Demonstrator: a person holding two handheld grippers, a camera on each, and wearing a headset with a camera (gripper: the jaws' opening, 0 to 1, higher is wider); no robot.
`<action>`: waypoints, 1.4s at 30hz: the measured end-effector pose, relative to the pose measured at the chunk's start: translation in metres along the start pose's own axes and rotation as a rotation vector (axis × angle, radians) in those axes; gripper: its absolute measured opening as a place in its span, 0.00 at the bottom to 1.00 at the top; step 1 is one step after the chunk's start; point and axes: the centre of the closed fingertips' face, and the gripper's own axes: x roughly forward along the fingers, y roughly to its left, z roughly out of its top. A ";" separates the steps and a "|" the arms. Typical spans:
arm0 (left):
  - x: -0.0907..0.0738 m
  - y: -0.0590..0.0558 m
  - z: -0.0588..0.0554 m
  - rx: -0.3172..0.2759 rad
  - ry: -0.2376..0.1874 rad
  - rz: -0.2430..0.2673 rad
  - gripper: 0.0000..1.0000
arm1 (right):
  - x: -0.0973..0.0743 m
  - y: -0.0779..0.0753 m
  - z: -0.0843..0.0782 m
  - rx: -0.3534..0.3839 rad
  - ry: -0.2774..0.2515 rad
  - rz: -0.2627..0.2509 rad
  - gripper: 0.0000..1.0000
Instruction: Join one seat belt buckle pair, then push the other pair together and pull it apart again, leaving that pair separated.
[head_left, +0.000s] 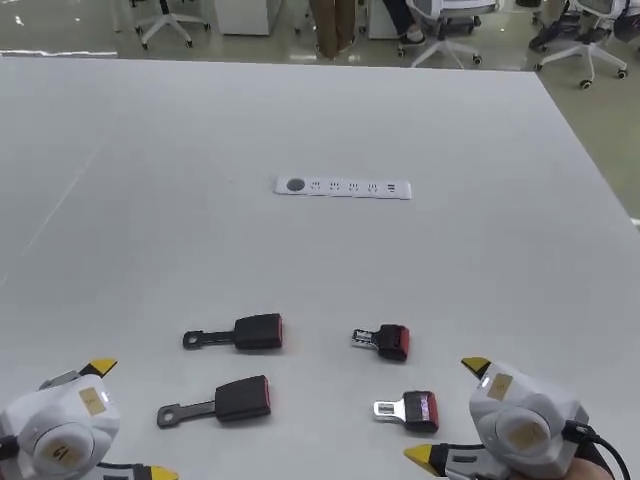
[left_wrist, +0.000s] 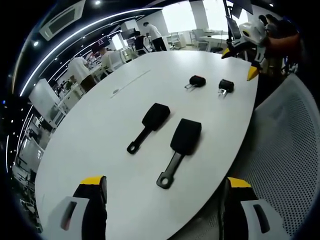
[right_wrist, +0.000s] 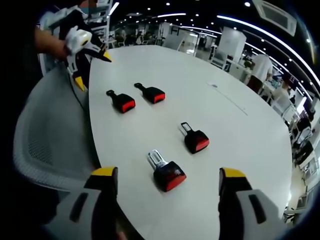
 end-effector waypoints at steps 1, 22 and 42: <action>0.000 0.000 0.000 0.000 0.001 0.000 0.99 | 0.000 0.000 -0.001 -0.004 0.004 0.002 0.83; 0.002 0.003 0.001 0.003 0.013 0.007 0.97 | 0.005 0.005 -0.002 -0.010 0.015 0.023 0.82; 0.013 0.003 0.006 0.044 0.030 -0.012 0.88 | 0.008 0.005 -0.002 -0.019 0.014 0.036 0.74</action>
